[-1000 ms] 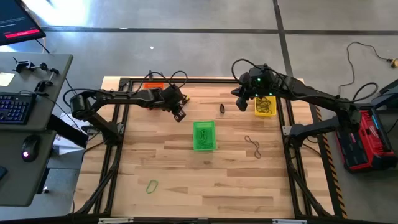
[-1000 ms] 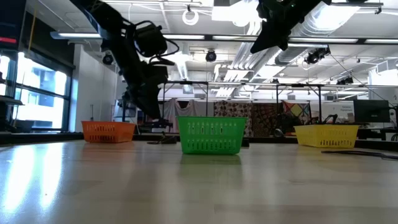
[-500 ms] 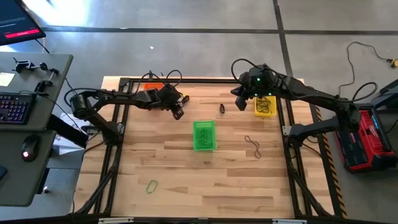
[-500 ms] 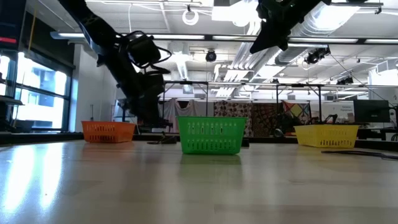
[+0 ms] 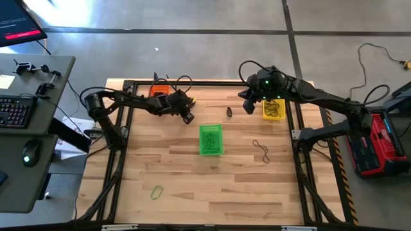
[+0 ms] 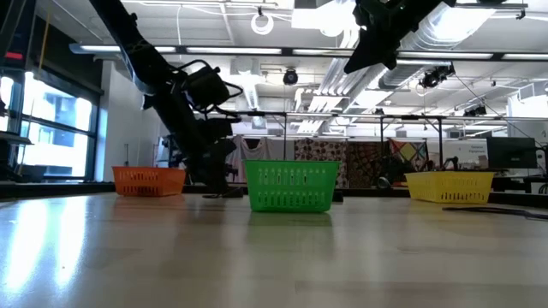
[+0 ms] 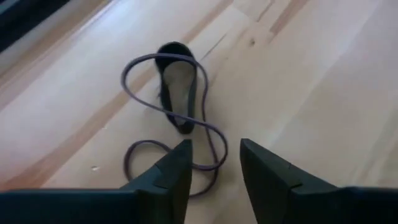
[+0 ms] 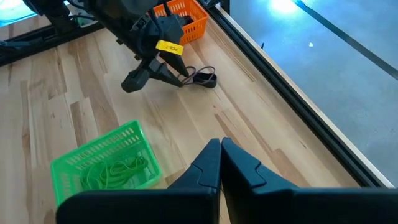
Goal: Sort rubber bands into baskets
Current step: Put the purple rubber band into the yellow bin
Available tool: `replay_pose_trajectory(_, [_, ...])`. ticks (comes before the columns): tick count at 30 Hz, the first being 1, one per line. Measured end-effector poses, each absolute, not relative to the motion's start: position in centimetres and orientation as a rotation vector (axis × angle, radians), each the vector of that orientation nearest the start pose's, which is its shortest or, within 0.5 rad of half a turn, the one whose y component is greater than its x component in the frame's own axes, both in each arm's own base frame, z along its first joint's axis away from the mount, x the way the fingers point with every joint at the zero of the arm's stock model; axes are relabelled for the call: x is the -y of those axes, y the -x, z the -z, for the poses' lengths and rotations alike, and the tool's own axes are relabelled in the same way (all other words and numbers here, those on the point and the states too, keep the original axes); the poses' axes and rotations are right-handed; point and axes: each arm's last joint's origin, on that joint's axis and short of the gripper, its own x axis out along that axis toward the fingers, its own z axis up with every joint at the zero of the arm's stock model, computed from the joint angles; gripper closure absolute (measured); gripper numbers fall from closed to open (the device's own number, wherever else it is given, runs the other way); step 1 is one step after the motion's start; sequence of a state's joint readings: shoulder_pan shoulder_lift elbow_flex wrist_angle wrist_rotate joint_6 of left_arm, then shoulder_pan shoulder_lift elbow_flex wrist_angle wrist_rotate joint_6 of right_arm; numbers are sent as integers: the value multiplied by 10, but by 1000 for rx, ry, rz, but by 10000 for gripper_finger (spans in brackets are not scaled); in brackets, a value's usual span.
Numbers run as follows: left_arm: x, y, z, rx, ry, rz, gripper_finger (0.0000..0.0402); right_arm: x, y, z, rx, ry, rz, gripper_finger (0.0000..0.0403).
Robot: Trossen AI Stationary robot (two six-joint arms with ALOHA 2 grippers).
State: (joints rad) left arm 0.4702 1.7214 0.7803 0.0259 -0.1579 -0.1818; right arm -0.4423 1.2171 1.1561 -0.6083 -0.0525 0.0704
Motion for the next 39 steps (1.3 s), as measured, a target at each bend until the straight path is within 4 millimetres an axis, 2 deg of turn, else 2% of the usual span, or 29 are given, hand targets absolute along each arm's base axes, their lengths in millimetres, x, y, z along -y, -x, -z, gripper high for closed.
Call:
replay_pose_trajectory(9, [-142,-272,-127,-906,317,-670,395,107,-229,-336,-640,-232,398,403])
replay_pose_trajectory(14, [-134,-274,-147,-888,283,-631,400,107,-229,-336,-640,-232,398,403])
replay_pose_trajectory(24, [-113,-264,-216,-619,312,-592,401,101,-231,-336,-642,-226,369,403])
replay_pose_trajectory(28, [-106,-257,-237,-526,343,-576,401,95,-234,-337,-640,-217,341,403])
replay_pose_trajectory(35, [-92,-257,-253,-440,399,-483,401,81,-246,-341,-571,-185,279,401])
replay_pose_trajectory(39, [-82,-261,-254,-421,419,-441,401,74,-262,-338,-542,-168,235,379])
